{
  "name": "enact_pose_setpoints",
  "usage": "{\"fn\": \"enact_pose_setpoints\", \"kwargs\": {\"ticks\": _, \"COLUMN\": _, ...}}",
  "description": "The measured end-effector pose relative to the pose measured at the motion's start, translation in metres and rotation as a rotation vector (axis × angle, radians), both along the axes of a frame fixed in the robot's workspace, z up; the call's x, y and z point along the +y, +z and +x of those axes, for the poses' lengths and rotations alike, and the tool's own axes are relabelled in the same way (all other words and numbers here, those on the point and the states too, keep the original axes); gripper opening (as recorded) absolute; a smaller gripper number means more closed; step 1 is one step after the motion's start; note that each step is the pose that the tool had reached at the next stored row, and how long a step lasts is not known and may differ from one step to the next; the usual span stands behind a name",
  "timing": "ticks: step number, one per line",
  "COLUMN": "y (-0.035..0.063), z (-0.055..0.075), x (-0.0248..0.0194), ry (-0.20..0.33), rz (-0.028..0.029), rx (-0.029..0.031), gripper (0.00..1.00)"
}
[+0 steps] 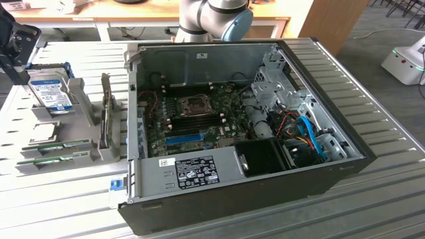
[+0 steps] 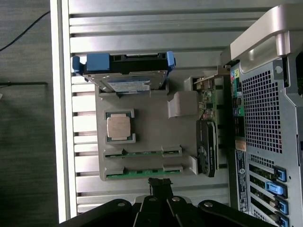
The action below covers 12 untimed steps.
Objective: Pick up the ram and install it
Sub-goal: 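Pick up the ram and move it above insertion slot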
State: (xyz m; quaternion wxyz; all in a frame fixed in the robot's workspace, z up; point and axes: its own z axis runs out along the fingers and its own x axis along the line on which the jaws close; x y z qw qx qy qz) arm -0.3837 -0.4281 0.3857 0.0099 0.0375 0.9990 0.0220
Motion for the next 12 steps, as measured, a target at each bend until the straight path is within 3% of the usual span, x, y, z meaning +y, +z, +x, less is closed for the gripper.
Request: {"fn": "enact_pose_setpoints", "kwargs": {"ticks": 12, "y": 0.0000, "z": 0.0000, "x": 0.0000, "ry": 0.001, "rz": 0.0000, "rx": 0.0000, "gripper": 0.11}}
